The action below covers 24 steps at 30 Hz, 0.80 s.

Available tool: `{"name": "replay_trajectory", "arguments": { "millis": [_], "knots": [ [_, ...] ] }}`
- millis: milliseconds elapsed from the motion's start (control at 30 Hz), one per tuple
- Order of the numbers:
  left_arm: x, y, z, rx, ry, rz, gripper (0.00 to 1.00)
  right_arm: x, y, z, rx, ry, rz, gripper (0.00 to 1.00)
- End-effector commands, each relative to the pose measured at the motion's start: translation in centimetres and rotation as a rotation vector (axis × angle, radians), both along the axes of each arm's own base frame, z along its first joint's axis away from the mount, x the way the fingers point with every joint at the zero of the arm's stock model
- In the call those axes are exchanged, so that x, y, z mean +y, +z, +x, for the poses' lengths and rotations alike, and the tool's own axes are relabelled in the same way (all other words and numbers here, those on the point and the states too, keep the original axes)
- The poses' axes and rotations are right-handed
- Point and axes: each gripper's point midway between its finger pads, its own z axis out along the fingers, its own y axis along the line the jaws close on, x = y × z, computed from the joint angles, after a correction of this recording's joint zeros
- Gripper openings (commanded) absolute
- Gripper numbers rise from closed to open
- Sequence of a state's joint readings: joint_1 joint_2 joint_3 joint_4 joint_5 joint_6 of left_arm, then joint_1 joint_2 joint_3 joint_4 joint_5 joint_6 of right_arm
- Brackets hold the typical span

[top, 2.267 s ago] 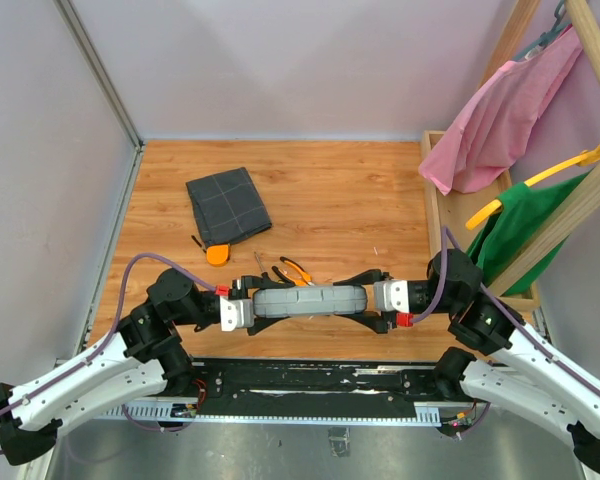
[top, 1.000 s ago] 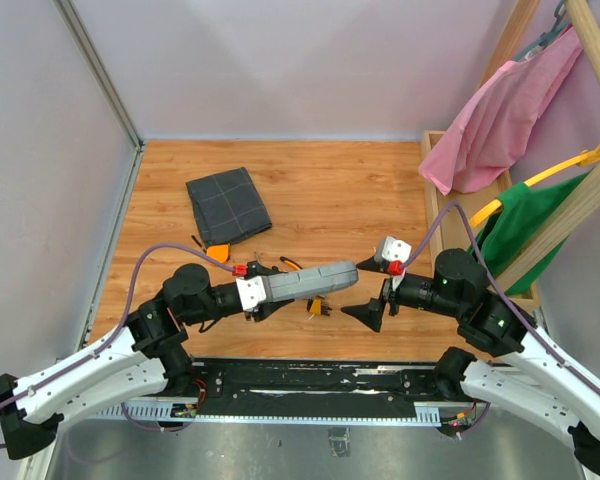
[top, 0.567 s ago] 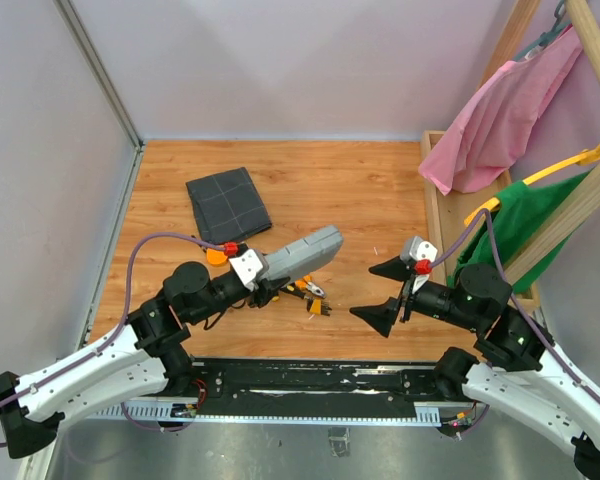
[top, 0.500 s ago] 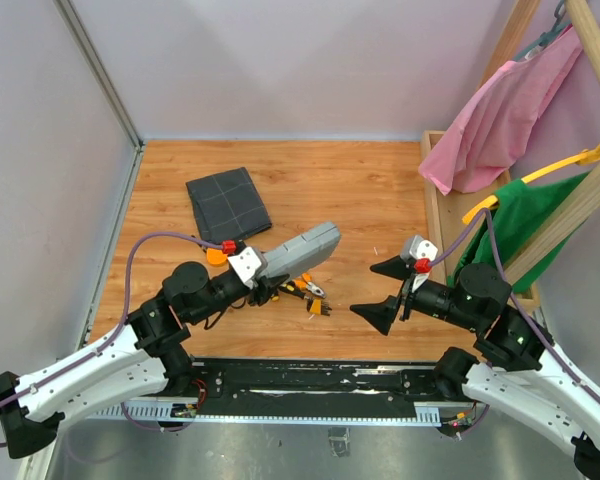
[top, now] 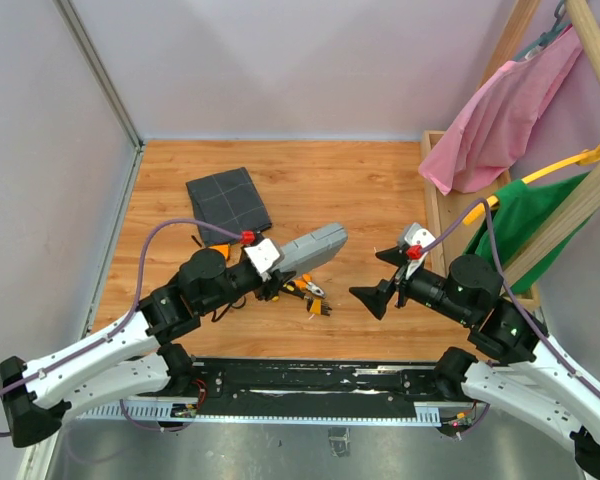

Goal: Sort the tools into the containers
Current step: Open the storage box at the center of the board.

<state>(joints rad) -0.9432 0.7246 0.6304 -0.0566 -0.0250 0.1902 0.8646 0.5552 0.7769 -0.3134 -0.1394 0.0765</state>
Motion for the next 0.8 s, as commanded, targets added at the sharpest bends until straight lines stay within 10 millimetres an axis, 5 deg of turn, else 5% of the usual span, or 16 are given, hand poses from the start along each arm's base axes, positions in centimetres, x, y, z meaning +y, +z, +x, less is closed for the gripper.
{"name": "replay_trajectory", "arguments": {
  "millis": [0,400,767],
  "knots": [
    [-0.9,2.1,0.8,-0.012,0.001,0.000,0.00,0.0,1.7,0.3,-0.039,-0.012,0.027,0.99],
    [0.1,2.1,1.5,0.040,0.088,0.002,0.01,-0.2,1.5,0.9,-0.032,-0.059,0.049,0.98],
    [0.2,3.5,0.4,-0.042,0.033,-0.100,0.00,2.5,4.6,-2.4,-0.139,0.209,0.116,0.99]
  ]
}}
